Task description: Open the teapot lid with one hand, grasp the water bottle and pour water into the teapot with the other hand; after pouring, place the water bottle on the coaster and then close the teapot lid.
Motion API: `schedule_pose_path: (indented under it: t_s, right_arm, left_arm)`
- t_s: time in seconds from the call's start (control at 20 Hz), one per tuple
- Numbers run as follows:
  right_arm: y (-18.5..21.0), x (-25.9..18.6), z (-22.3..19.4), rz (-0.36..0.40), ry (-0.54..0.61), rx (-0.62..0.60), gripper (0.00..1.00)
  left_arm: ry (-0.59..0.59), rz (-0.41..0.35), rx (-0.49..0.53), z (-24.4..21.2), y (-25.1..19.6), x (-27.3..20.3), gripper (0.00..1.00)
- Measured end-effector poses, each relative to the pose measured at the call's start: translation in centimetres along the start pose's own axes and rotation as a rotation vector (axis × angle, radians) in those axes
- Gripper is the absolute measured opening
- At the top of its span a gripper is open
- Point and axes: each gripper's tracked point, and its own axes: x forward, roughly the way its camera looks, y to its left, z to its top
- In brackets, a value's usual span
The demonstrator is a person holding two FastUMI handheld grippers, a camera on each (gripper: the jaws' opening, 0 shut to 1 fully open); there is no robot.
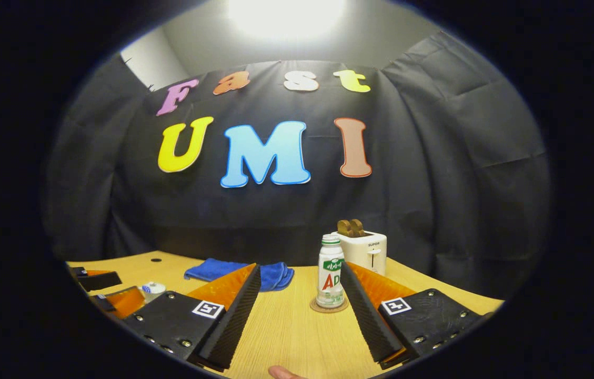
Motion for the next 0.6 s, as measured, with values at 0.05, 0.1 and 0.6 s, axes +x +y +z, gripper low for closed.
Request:
schedule_pose_path:
  t_s: [0.05, 0.1, 0.6]
  right_arm:
    - [1.8, -0.5, -1.0, 0.034, 0.012, -0.019, 0.93]
    - [3.5, -1.1, -2.8, 0.075, 0.060, -0.045, 0.93]
    - [5.9, -3.1, -7.8, 0.010, 0.150, -0.006, 0.93]
  left_arm:
    - [-0.002, 0.017, 0.009, 0.4, 0.2, -0.1, 1.00]
    - [-0.011, 0.013, -0.011, 0.9, 0.2, -0.6, 1.00]
    - [-0.016, 0.103, 0.011, 0.9, 0.4, -2.1, 0.99]
